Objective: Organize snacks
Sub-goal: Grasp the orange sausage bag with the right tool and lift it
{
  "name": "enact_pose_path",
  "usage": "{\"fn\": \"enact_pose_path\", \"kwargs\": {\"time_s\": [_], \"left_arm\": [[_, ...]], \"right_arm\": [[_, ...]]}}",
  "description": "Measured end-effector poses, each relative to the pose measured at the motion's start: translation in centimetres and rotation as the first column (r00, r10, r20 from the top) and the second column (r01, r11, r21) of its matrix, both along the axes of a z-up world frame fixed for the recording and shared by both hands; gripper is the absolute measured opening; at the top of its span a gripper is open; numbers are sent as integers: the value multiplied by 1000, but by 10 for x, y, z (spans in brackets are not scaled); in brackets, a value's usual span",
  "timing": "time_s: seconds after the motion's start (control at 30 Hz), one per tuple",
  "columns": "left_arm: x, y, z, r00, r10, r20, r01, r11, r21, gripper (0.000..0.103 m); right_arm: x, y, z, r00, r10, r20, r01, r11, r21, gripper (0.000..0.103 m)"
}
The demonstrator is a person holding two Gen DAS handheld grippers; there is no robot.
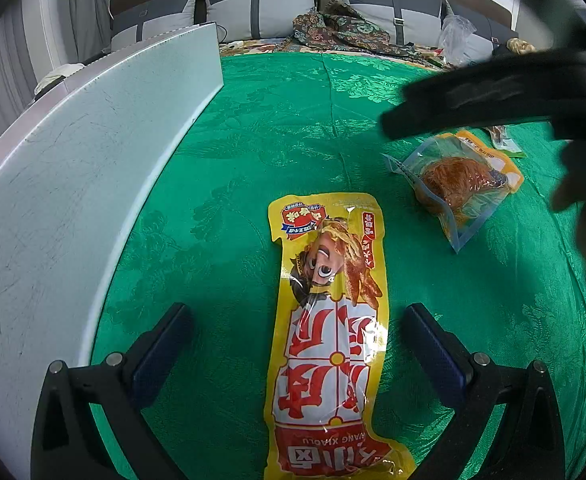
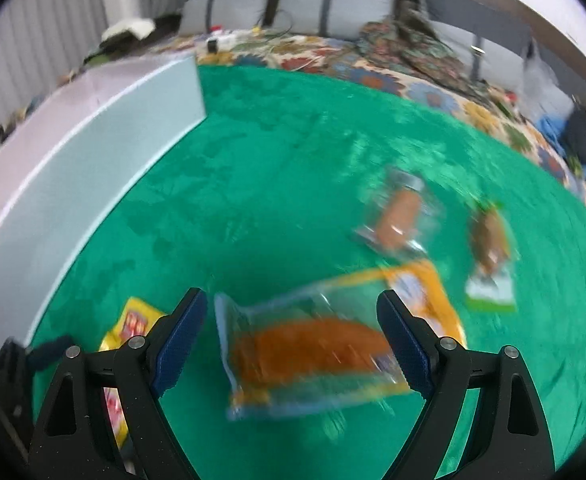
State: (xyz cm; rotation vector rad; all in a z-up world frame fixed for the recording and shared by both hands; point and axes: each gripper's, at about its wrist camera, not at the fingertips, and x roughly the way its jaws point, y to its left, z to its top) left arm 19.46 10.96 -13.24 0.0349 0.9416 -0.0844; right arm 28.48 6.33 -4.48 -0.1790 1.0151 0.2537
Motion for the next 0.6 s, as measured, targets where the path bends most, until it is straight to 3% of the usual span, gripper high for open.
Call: {"fn": "enact_pose_path", "kwargs": {"time_s": [0.23,0.47,0.6], "left_arm": [[0,0,0,1000,0,0,0,1000,0,103],[0,0,0,1000,0,0,0,1000,1,103],[-1,0,0,1000,0,0,0,1000,1,103]], "right_arm": [[10,-5,-37,997,35,-70,-39,997,-62,86],[-38,-35,-35,979,202,-38,-204,977,-58,86],[-77,-69,-33,944,330,-8,-330,941,-78,85]]}}
